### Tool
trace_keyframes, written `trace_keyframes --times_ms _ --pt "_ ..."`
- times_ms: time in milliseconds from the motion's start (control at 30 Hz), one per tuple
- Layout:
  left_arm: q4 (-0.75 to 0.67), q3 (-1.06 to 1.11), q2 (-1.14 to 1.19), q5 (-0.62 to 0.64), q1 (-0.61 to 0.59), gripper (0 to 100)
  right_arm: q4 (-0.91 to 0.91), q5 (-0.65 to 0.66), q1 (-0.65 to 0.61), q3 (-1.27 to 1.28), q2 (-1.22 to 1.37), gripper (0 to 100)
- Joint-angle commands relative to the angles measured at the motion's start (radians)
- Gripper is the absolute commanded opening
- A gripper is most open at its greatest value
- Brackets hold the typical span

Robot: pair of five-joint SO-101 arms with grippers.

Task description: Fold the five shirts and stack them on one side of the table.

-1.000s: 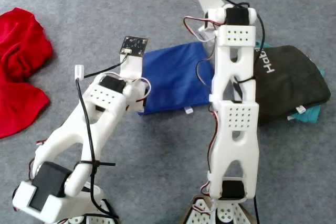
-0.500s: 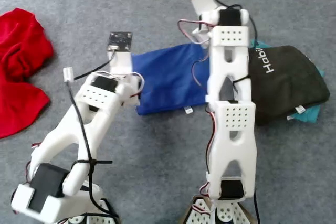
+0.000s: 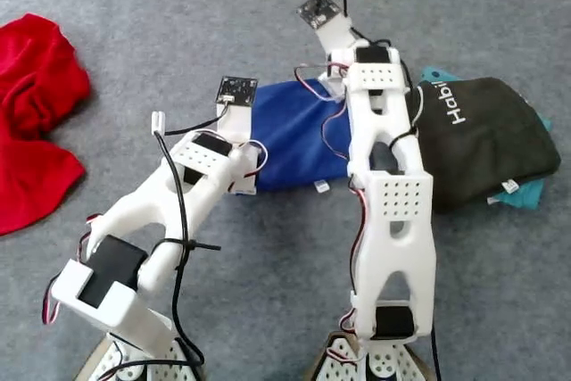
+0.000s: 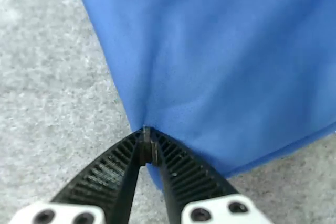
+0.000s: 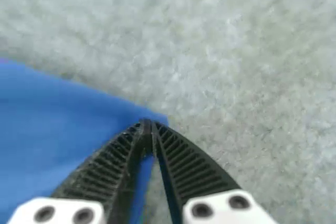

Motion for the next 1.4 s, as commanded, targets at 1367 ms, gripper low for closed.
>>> trace_keyframes --times_ms 1367 --pt "0.276 -1.020 0.511 0.002 -0.226 9 0.784 -0.003 0.106 -0.604 -0.288 1.5"
